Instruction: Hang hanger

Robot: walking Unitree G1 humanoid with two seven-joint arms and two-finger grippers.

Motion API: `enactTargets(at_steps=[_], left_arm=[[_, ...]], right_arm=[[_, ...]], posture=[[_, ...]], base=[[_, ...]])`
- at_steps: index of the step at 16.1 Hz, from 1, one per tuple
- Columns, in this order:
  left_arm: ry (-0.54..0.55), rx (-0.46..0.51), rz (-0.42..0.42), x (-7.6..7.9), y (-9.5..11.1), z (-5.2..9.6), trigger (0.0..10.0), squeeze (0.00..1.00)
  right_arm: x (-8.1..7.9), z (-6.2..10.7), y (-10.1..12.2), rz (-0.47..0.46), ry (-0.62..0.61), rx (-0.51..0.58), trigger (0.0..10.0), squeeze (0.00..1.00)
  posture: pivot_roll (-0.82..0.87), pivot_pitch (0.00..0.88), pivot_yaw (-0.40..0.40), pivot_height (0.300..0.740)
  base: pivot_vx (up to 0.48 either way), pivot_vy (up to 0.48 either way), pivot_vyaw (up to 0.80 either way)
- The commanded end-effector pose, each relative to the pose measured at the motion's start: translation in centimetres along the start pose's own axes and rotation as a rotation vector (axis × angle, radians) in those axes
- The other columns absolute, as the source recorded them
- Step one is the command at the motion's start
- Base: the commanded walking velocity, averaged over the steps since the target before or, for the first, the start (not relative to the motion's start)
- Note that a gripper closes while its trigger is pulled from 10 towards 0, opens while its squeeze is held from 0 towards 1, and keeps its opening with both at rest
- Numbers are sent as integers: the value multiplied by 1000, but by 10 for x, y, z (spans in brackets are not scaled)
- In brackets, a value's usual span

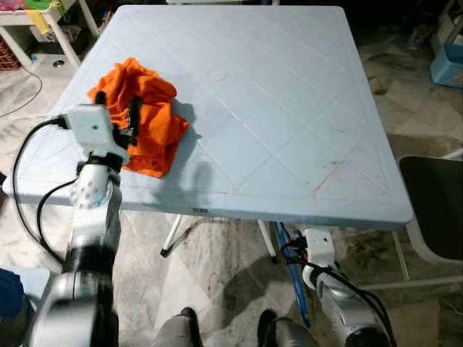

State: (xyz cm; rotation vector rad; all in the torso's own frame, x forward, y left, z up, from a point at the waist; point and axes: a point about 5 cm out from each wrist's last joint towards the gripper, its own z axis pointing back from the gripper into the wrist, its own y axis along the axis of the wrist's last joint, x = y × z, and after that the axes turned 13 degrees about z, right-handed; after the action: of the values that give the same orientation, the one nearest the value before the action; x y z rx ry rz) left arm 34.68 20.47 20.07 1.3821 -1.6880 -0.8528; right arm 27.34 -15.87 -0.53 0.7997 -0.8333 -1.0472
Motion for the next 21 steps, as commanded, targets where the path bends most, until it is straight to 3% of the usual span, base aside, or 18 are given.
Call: enactTargets(at_steps=[1,4,5,8,9,11,13,17,21], left_arm=[[-28,31,-20,9,6,9,10000,1000],[-43,-14,-96,25,2,22,10000,1000],[-39,-63,-133,29,-6,35,10000,1000],[32,-169,-172,25,-25,67,10000,1000],[79,-179,-183,20,-27,71,10000,1000],[181,-213,-193,10,-28,77,10000,1000],[174,-231,-186,15,-31,78,10000,635],[163,-224,-177,24,-29,67,10000,635],[140,-246,-168,31,-31,67,10000,627]], right_arm=[[-2,0,-3,-1,10,-10,10000,0],[-8,-3,-2,17,50,-13,10000,0],[-9,-4,-1,26,59,-14,10000,0],[-8,-5,-1,14,43,-10,10000,0],[-7,-4,-2,14,40,-11,10000,0],[-3,-1,-8,3,15,-24,10000,0],[-3,1,-13,-6,12,-37,10000,0],[-7,2,-17,5,27,-54,10000,0],[1,4,-20,-10,7,-66,10000,0]], posture=[[9,158,15,740],[39,163,-4,740],[40,161,-2,740],[19,155,13,740],[11,154,16,740],[-4,149,28,740],[-6,151,30,740],[-12,155,41,740],[-23,167,57,740]], base=[[0,0,0],[0,0,0],[0,0,0],[0,0,0],[0,0,0],[0,0,0],[0,0,0],[-290,0,0],[-283,0,0]])
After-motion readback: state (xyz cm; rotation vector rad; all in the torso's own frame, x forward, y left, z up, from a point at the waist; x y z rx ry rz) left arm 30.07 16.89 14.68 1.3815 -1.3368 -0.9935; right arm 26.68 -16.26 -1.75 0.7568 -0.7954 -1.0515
